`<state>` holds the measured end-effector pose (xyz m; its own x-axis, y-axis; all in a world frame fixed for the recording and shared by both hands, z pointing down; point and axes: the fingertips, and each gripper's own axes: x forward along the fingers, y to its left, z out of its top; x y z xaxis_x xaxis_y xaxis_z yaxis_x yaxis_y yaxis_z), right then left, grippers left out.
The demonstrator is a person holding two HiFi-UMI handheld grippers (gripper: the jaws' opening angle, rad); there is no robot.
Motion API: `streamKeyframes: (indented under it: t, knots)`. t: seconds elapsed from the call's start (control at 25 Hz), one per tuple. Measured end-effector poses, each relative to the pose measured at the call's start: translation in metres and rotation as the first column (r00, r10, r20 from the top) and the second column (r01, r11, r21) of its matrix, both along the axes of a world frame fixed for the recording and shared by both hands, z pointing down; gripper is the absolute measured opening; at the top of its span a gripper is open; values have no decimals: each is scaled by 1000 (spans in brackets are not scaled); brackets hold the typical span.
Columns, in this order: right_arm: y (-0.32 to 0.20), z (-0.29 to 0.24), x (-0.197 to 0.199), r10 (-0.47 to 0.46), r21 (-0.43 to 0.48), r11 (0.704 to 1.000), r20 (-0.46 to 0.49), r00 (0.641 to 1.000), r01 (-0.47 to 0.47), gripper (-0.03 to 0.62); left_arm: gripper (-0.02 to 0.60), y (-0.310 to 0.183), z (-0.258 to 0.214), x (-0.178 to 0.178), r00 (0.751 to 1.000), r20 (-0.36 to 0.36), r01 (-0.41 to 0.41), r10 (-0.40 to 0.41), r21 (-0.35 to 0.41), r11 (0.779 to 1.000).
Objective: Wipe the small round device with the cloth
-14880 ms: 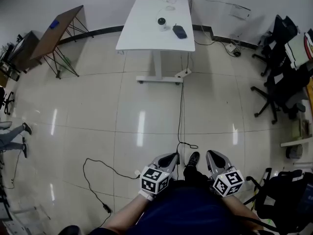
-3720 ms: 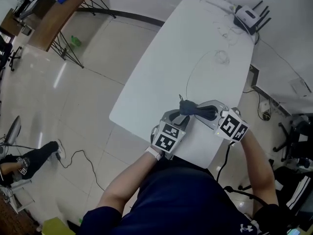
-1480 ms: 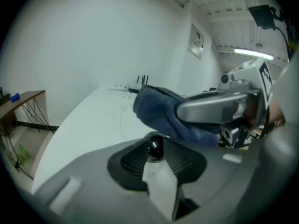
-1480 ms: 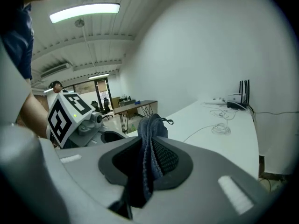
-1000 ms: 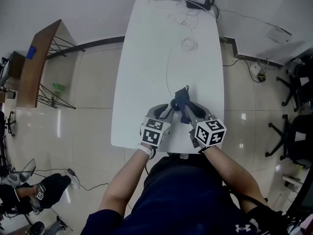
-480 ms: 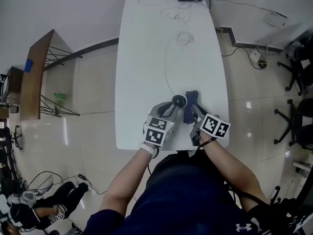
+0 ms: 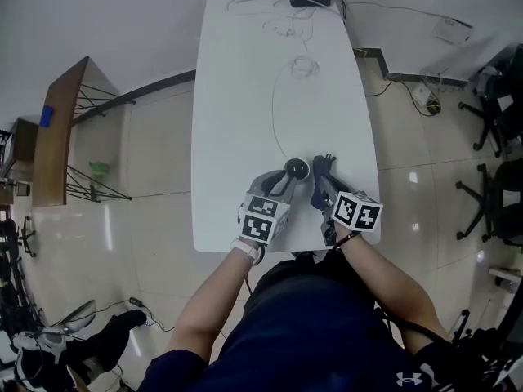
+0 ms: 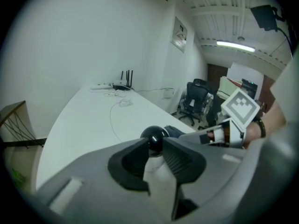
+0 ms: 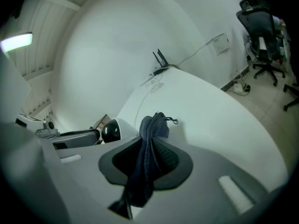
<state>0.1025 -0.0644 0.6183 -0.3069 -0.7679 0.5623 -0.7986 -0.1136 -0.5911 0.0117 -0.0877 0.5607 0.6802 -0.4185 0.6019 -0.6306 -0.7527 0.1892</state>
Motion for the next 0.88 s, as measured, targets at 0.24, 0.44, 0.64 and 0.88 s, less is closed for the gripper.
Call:
streamKeyframes:
  t: [0.24,0.44,0.64,0.88]
  knots:
    - [-18,-87,-19,-187,215,940,-326,927,266,67,92,-17,-10,0,995,-76,73,-71,16,997]
    - [-7,-91,-62,-342,137,821,-660,670,554,67,86,-20,-5,4,995,-61,79,-77,36,996]
    - [1,-69,-65,-381,25,802,-748,543,596,66,78,-21,-5,3,997,-46,59,-57,54,997]
    - [17,-31,-68,-465,-52,786,-707,533,616,66,78,-15,-1,-2,997,-41,64,-62,49,997]
